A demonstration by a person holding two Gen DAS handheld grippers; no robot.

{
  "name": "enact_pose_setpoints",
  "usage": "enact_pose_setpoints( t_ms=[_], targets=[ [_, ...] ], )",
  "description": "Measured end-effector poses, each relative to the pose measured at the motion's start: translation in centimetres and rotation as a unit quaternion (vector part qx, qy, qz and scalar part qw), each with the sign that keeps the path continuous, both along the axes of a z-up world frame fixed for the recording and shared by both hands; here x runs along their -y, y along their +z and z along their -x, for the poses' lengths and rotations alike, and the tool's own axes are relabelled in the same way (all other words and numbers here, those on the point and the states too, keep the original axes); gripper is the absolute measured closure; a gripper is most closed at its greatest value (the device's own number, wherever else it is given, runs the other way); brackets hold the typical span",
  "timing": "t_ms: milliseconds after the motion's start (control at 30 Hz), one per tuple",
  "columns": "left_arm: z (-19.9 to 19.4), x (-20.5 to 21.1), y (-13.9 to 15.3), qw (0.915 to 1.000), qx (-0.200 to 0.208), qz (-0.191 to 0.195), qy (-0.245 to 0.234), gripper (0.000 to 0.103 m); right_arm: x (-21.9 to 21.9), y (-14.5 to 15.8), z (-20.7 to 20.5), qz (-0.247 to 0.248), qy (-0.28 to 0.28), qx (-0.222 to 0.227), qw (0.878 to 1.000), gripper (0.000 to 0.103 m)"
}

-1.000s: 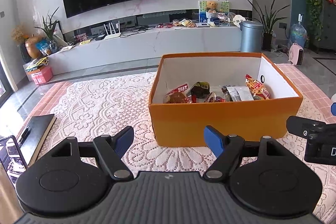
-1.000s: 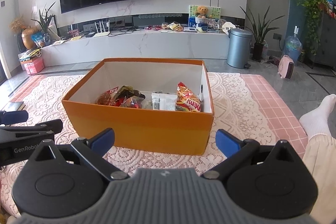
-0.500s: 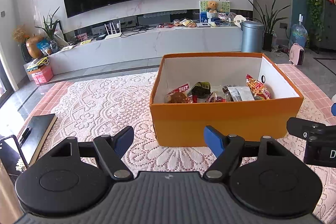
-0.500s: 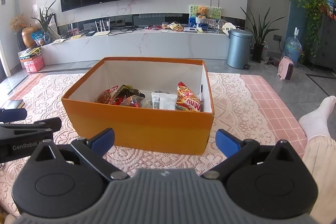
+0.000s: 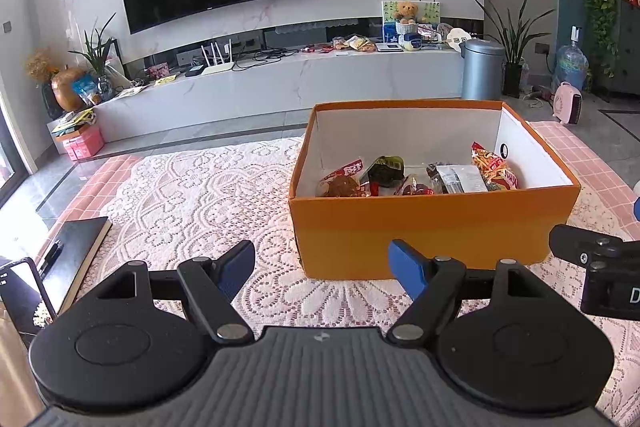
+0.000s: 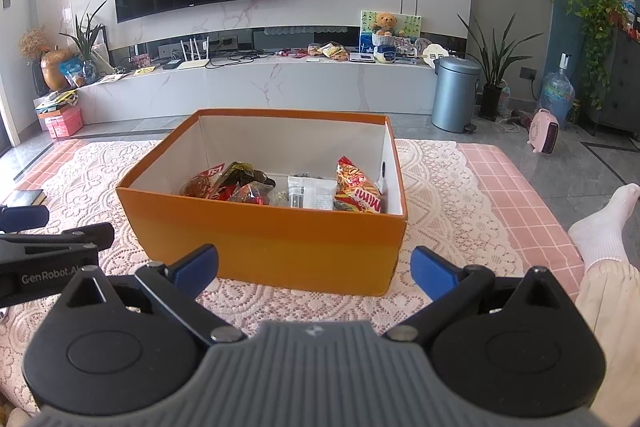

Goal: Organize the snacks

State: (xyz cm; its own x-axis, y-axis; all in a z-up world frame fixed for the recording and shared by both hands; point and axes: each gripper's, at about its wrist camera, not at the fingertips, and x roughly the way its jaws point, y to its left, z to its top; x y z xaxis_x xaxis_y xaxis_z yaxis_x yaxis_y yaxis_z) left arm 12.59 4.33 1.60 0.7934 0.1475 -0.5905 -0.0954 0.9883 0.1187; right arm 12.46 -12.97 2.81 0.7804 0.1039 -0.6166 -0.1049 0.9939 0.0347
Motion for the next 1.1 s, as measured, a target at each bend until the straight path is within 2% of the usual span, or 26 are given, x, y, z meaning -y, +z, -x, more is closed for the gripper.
enact_pose_setpoints(
  t_ms=[1100],
  targets=[
    [0.07, 0.26, 0.12, 1.0, 0.001, 0.002, 0.0, 0.014, -0.29, -0.23, 0.26, 0.008, 0.007, -0.001, 1.0, 0.004]
  ],
)
